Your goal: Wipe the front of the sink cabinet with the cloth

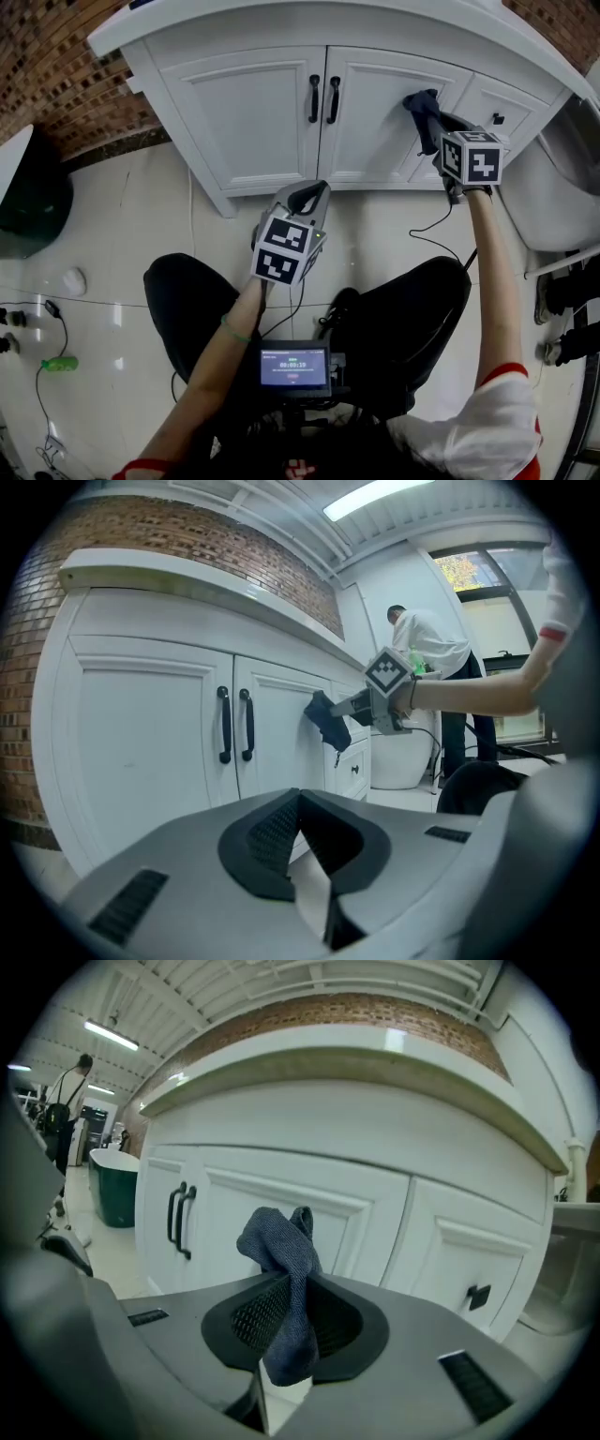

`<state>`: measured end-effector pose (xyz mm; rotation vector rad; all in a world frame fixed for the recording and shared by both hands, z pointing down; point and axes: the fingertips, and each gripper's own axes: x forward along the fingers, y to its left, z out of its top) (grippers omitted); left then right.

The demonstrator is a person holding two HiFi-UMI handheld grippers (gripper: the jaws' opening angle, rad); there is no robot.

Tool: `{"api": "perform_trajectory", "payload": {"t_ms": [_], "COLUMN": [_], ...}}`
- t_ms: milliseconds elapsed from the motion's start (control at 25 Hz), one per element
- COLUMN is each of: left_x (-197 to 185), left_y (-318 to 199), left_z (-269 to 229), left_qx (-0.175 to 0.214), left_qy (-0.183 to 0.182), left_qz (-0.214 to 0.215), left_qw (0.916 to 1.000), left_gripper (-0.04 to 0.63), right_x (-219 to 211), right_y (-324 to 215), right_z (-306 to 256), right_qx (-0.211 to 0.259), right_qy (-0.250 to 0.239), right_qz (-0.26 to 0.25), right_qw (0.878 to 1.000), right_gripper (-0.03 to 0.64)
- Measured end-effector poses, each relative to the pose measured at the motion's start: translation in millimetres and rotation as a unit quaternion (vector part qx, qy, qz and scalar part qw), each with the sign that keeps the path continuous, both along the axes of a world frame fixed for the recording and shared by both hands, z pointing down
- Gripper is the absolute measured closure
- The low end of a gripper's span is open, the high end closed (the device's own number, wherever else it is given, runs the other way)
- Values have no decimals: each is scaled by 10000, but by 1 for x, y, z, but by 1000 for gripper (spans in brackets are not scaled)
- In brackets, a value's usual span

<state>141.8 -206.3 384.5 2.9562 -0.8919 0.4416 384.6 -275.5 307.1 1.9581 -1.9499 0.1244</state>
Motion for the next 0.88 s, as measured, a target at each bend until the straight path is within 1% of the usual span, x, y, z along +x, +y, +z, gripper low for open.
{"api": "perform_trajectory", "payload": {"t_ms": [240, 320, 400, 560, 880], "left_x": [17, 21, 22, 21, 22], "left_y": [14, 18, 21, 21, 16], "left_z": [-19, -26, -29, -25, -17], "left_qx": [188, 259, 288, 226, 117], "left_qy": [16, 26, 24, -29, -40], "left_qz": [151, 191, 213, 201, 203], "left_qw": [9997, 9995, 9994, 9995, 9997], "left_gripper": [575, 574, 574, 574, 575], "right_x": [-7, -10, -10, -9, 6], "right_y": [3, 3, 3, 1, 2], "right_z": [-80, -95, -99, -72, 25], "right_qx": [732, 884, 910, 658, -201], "right_qy": [99, 128, 164, 168, -22], "right_qz": [-117, -119, -100, -68, 261], "right_qw": [9972, 9959, 9957, 9977, 9995], "right_gripper": [554, 554, 554, 554, 554]}}
